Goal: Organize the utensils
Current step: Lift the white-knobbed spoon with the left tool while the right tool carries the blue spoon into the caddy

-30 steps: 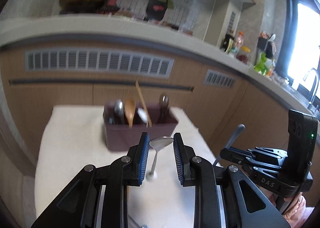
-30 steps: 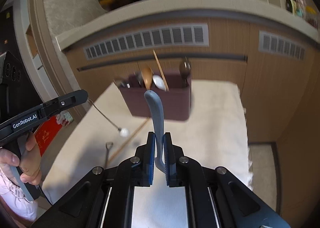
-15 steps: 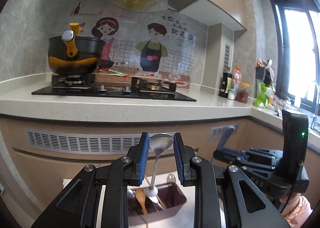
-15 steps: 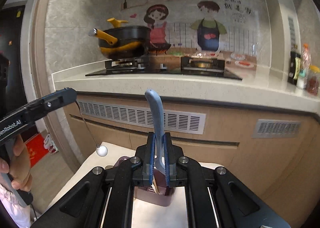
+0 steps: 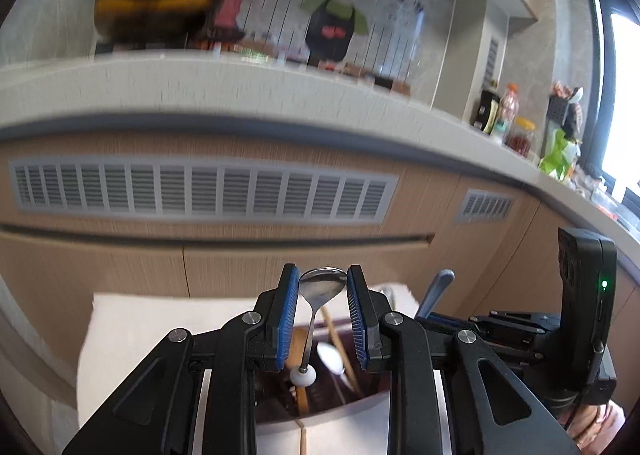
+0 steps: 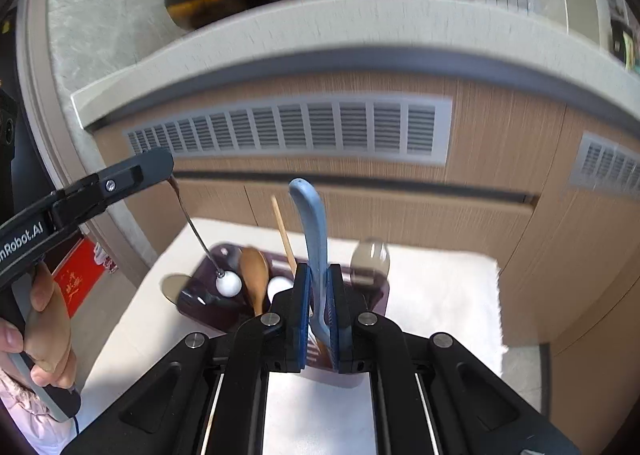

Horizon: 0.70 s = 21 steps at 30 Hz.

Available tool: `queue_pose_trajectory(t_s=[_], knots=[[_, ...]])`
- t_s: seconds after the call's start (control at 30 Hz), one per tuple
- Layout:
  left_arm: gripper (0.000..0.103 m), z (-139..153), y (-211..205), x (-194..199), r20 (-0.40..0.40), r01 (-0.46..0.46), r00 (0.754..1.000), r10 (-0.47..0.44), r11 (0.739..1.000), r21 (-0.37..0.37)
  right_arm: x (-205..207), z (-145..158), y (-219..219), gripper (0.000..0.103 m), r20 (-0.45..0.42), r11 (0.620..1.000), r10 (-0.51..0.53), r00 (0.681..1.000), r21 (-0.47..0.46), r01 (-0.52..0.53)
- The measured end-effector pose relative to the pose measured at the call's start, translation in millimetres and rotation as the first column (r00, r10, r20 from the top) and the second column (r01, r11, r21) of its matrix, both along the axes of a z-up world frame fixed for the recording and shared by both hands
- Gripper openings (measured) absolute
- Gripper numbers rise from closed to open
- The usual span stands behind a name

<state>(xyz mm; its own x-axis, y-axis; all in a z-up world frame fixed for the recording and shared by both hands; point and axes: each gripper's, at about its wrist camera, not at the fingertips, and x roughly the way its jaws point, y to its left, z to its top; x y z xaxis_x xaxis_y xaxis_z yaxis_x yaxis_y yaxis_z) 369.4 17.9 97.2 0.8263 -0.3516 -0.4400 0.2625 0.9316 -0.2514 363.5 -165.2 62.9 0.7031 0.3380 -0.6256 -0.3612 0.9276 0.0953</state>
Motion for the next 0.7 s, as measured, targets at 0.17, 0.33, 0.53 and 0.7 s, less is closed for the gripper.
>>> queue_pose_trajectory(t_s=[0.17,0.33,0.53,0.7], knots=[[0.026,-37,-2,15,-0.110,0.012,0.994,-0.012,1.000,0.000,13,-28,3,0.008,-0.066,1.000,0.007,0.998,0.005,-0.006],[0.027,-52,-1,16,-0.178,0.029,0.983,-0.033,0.999,-0.021,10,-46,4,0.023,-0.077,0.999,0.027,0.997,-0.022,-0.029],[0.040,-34,20,-26,-0.111,-0.016,0.994,0.013,1.000,-0.021,-27,-35,8,0.065,0.027,0.995,0.031,0.999,-0.094,-0.028],[0.054,-43,47,-74,-0.103,-0.119,0.987,0.123,0.992,0.044,-71,-50,32,0.085,-0.006,0.981,0.112,0.994,-0.158,-0.111]])
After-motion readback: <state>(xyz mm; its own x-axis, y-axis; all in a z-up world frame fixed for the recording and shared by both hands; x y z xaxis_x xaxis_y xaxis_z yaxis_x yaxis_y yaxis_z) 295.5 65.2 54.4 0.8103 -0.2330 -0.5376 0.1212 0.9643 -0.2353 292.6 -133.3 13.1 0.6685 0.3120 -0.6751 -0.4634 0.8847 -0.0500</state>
